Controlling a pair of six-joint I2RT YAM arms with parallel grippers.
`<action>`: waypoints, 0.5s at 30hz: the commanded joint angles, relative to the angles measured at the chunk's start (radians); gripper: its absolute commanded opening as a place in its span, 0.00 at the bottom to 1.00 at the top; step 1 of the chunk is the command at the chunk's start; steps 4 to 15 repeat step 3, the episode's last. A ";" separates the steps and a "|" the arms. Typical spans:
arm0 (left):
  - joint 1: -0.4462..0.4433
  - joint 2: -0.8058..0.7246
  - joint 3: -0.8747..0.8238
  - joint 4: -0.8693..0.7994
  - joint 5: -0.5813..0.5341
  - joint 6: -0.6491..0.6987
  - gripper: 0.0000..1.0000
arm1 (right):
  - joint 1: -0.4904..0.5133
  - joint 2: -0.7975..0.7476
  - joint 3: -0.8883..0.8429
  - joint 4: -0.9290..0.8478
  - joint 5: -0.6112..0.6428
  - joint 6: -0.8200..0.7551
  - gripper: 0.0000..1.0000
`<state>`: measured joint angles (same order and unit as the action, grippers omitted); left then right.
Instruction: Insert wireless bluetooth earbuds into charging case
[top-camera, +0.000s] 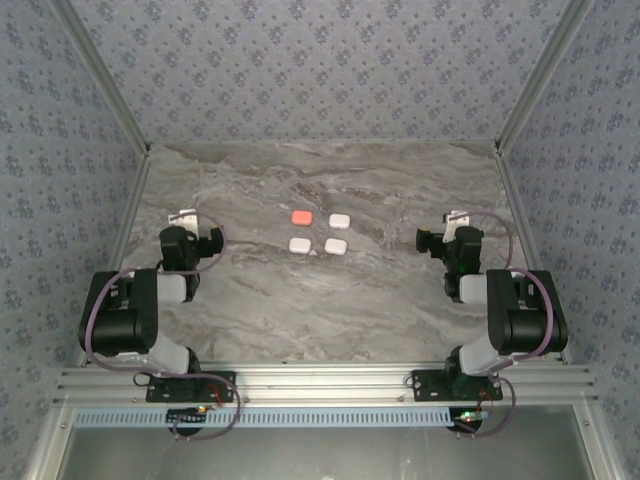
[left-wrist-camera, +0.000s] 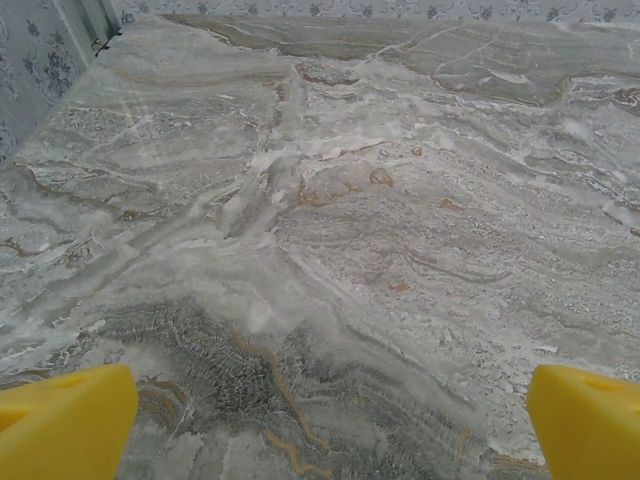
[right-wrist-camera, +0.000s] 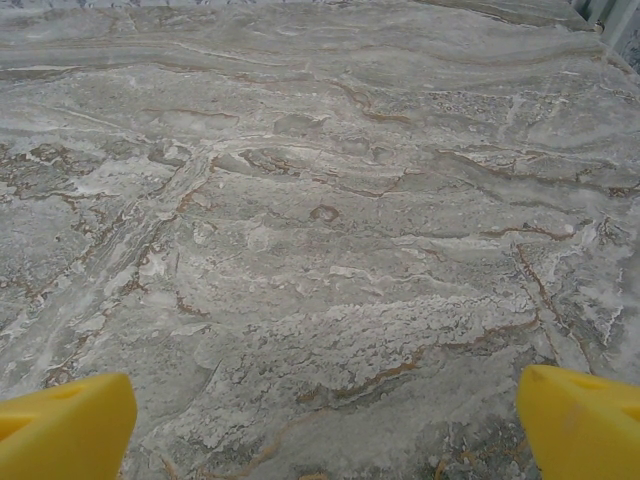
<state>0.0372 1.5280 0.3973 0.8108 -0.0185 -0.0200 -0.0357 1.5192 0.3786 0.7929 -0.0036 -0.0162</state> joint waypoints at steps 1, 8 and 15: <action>-0.004 0.005 0.014 0.004 0.011 -0.012 0.99 | 0.001 0.002 0.016 0.005 0.017 -0.008 1.00; -0.005 0.005 0.014 0.004 0.010 -0.013 0.99 | 0.000 0.001 0.017 0.005 0.015 -0.008 1.00; -0.005 0.005 0.014 0.004 0.010 -0.013 0.99 | 0.000 0.001 0.017 0.005 0.015 -0.008 1.00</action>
